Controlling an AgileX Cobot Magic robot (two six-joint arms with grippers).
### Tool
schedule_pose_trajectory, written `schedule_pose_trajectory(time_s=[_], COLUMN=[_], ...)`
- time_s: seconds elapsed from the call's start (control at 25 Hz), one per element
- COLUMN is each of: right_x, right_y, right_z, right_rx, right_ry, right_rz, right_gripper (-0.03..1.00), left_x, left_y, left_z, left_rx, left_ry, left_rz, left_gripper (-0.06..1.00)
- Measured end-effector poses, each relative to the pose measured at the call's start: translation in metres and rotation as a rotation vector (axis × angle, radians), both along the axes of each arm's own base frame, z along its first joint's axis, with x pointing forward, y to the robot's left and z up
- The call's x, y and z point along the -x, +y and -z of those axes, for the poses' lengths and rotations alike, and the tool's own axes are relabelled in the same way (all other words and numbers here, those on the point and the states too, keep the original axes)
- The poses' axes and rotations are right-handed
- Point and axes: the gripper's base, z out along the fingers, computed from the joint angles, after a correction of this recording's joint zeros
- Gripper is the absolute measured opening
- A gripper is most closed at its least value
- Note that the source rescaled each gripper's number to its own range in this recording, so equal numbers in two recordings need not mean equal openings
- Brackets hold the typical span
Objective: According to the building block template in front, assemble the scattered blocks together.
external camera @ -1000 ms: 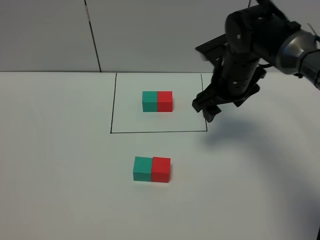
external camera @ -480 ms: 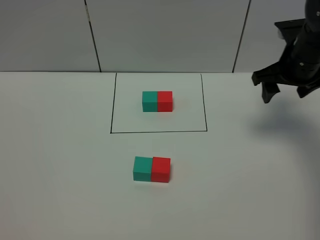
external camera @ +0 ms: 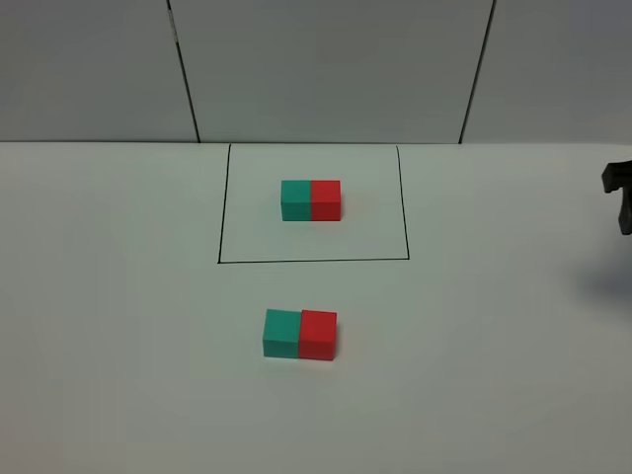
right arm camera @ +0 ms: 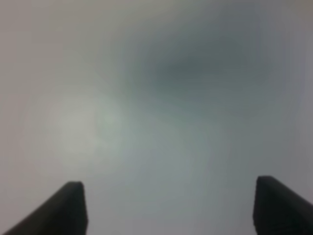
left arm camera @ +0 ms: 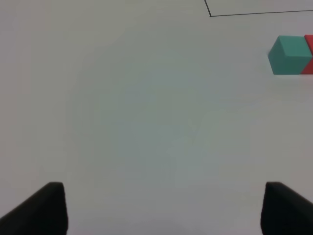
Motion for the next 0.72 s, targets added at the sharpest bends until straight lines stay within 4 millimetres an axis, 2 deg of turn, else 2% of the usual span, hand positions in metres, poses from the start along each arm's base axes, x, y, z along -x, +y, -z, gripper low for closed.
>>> schedule_pose_trajectory(time_s=[0.32, 0.72], right_x=[0.06, 0.153], right_y=[-0.012, 0.002], right_z=[-0.012, -0.013], right_rx=[-0.003, -0.009], right_ry=[-0.089, -0.225], right_rz=[0.088, 0.101], right_gripper=[0.83, 0.8], left_x=[0.0, 0.0], left_y=[0.0, 0.0], left_z=[0.0, 0.0], left_rx=[0.0, 0.001], left_ry=[0.0, 0.0], left_rz=[0.0, -0.001], left_gripper=[0.8, 0.8])
